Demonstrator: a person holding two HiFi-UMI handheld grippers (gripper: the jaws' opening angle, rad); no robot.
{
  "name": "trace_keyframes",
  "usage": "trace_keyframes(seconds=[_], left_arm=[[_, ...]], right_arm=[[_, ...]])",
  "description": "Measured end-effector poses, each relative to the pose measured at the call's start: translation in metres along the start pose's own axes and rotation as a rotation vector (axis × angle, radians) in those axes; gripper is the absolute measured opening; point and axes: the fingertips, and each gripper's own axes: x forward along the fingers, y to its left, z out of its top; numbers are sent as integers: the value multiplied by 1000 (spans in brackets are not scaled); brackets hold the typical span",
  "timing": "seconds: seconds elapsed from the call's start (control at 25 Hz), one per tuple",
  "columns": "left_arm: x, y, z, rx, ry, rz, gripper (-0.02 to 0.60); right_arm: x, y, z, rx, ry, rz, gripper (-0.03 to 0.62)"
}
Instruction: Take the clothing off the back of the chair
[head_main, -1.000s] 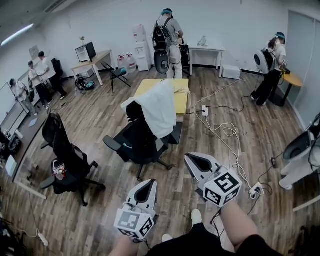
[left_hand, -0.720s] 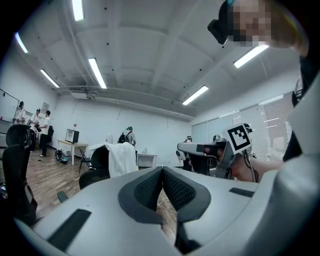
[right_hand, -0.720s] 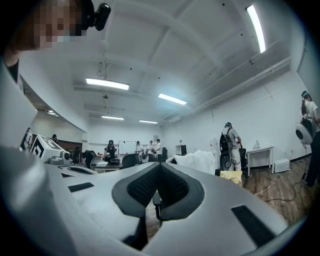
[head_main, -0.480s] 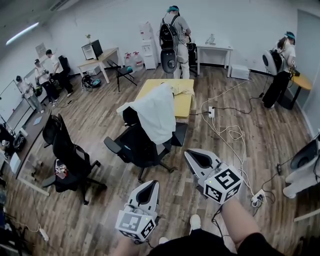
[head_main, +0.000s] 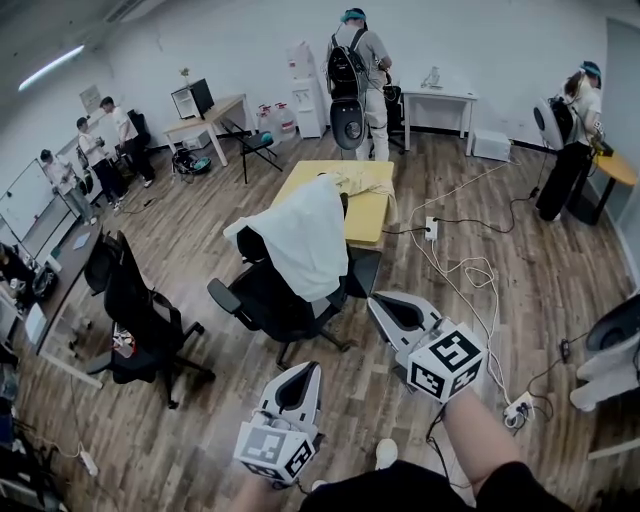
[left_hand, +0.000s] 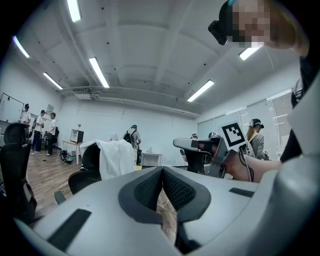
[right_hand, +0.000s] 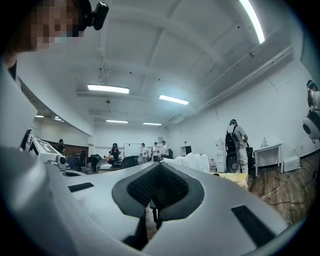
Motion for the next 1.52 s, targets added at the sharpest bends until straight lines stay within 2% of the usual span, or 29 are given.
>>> trace_keyframes(seconds=[0.76,1.08,1.52], left_arm=[[47,4,12,-15,-34,128,17],[52,7,2,-15,1,156,15],[73,20,1,-28,-2,124,15]], right_arm=[[39,-49,11,12,12,118,14],[51,-60,-1,65,21,137,14],[75,-68,-2,49,45,140,15]])
